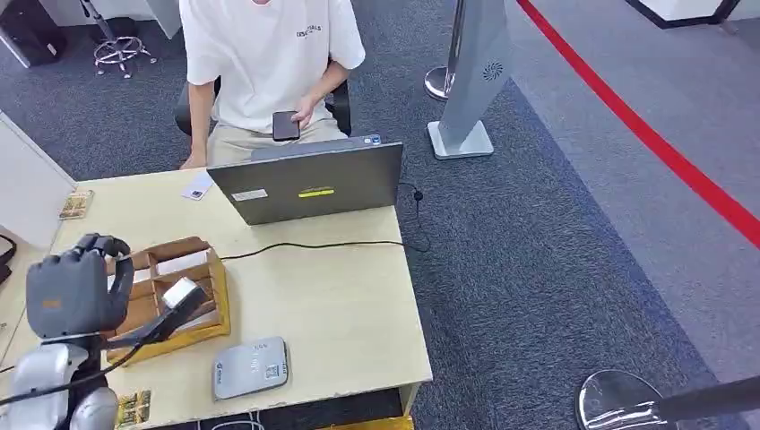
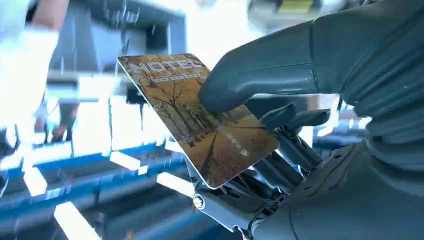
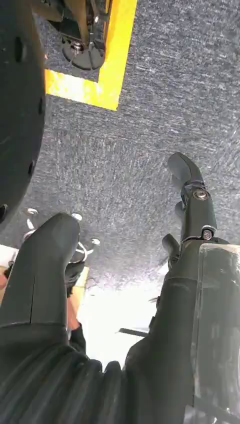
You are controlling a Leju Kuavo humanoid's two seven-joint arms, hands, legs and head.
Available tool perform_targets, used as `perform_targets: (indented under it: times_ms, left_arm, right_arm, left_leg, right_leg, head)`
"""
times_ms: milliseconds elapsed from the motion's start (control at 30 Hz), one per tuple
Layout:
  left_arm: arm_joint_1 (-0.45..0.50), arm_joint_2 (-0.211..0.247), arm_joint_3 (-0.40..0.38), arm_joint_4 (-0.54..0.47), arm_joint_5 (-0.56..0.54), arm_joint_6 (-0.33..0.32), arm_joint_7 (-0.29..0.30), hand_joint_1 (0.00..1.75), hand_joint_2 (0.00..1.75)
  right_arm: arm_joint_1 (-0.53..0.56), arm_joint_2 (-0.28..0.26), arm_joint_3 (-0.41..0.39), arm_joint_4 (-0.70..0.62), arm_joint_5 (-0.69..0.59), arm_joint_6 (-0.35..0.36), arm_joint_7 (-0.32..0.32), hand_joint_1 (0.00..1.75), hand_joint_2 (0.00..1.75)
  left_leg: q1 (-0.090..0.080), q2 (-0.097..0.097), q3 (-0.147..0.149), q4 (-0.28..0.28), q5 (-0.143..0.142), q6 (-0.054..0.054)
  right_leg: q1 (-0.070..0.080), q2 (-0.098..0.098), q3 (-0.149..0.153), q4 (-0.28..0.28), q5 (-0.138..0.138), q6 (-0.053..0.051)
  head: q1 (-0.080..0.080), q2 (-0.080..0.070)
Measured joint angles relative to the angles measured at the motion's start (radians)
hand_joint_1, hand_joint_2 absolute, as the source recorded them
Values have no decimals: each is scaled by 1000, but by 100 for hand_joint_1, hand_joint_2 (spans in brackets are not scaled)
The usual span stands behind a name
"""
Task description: Pass the card to the sensor for recognition and then transmit it.
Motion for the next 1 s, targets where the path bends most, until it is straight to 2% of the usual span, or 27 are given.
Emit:
perform_targets:
  times_ms: [100, 333, 433, 633, 767, 867, 1000]
  left_arm:
    - [-55, 14, -12, -22, -2, -8, 1, 175, 175]
    - [-102, 36, -32, -35, -3, -9, 13, 175, 175]
    - [-179, 55, -42, -33, -5, -45, 32, 175, 175]
    - [-389, 97, -46, 26, -39, -79, 49, 175, 175]
    - [-458, 115, -50, 70, -109, -79, 58, 175, 175]
    - [-524, 126, -53, 117, -111, -91, 62, 175, 175]
    - [-552, 128, -55, 145, -109, -95, 62, 175, 175]
  right_arm:
    - [2, 0, 5, 0, 0, 3, 0, 0, 175]
    - [2, -1, 18, 0, 3, 11, 3, 0, 175]
    - [1, -2, 27, 0, 22, 13, 0, 0, 175]
    - [1, -5, 48, 0, 39, 20, 0, 0, 175]
    - [1, -8, 59, 0, 39, 30, 0, 0, 175]
    - [1, -10, 65, 1, 36, 31, 0, 0, 175]
    - [1, -10, 68, 1, 32, 34, 5, 0, 175]
  left_leg:
    - [0, 1, 0, 0, 0, 0]
    - [0, 0, 0, 0, 0, 0]
    - [0, 0, 0, 0, 1, -1]
    - [0, 1, 0, 0, 2, -1]
    - [0, 2, -1, 0, 2, -1]
    - [0, 2, -1, 0, 2, -1]
    - [0, 2, -1, 0, 2, -1]
  right_leg:
    - [0, 1, 0, 0, 0, 0]
    - [0, 1, -1, 0, 0, 0]
    - [0, 0, -2, 0, 1, 0]
    - [0, 2, -2, 0, 3, -1]
    - [0, 2, -3, 0, 3, -1]
    - [0, 2, -2, 0, 3, -1]
    - [0, 3, -3, 0, 3, -1]
  head:
    - [1, 0]
    - [0, 0]
    - [0, 0]
    - [0, 0]
    - [1, 0]
    - [0, 0]
    - [1, 0]
